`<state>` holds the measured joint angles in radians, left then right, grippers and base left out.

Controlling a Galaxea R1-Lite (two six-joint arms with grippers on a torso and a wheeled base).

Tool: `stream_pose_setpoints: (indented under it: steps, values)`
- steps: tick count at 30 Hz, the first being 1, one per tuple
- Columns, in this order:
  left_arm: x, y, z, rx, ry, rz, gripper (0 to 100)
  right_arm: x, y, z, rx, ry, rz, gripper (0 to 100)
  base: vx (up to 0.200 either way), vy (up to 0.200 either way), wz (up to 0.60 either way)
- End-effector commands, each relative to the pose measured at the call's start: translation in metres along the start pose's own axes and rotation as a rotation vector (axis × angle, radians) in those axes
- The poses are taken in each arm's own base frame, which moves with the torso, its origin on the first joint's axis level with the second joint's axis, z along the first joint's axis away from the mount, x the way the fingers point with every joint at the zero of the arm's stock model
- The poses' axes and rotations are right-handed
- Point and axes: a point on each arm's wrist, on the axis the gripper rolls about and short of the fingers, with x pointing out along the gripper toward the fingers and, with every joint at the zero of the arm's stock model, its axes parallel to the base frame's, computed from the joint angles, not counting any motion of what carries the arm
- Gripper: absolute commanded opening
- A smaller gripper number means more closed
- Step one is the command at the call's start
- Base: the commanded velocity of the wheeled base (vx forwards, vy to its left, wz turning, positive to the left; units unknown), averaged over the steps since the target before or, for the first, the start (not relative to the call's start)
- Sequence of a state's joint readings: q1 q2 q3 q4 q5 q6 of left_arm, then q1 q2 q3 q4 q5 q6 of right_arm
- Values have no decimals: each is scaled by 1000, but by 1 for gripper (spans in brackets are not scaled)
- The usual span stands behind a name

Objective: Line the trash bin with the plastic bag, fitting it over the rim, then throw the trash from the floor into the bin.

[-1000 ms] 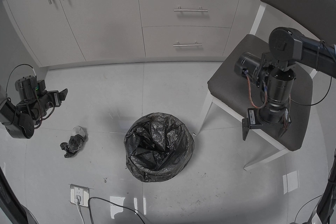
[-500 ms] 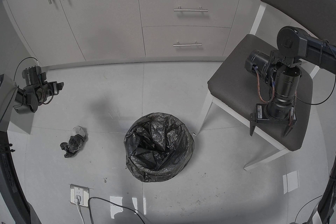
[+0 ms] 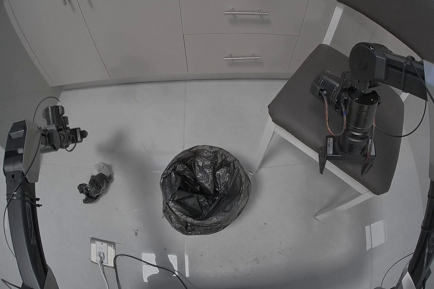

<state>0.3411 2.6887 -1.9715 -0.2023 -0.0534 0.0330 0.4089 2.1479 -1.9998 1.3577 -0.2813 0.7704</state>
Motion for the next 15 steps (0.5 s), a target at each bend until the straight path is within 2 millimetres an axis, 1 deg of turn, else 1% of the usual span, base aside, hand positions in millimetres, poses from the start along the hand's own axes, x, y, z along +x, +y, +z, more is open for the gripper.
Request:
stream_pose_setpoints:
  steps: [1, 3, 4, 5, 6, 7, 8, 9, 10, 13, 15]
  values:
    - [42, 2, -86, -17, 237, -5, 100, 13, 8, 3, -5, 2, -24, 100, 0, 0, 0]
    - [42, 2, -86, -17, 237, -5, 100, 13, 8, 3, -5, 2, -24, 100, 0, 0, 0]
    - [51, -3, -129, -30, 396, -12, 100, 14, 9, 3, 7, 5, -25, 100, 0, 0, 0]
    - [51, -3, -129, -30, 396, -12, 100, 14, 9, 3, 7, 5, -25, 100, 0, 0, 0]
    - [54, -6, -158, -68, 510, -9, 100, 16, 10, 4, 15, 6, -27, 100, 0, 0, 0]
    - [56, -9, -174, -91, 564, -6, 100, 16, 10, 4, 15, 6, -27, 100, 0, 0, 0]
    - [58, -13, -197, -115, 639, -1, 100, 17, 11, 4, 15, 6, -27, 100, 0, 0, 0]
    - [58, -14, -203, -117, 658, -1, 100, 17, 11, 4, 16, 5, -25, 100, 0, 0, 0]
    - [58, -16, -231, -124, 757, 3, 100, 18, 12, 5, 18, -2, -19, 100, 0, 0, 0]
    - [53, -21, -236, -125, 833, -1, 100, 18, 14, 6, 23, -14, -9, 100, 0, 0, 0]
    - [53, -21, -236, -125, 827, 1, 100, 17, 13, 6, 24, -16, -4, 100, 0, 0, 0]
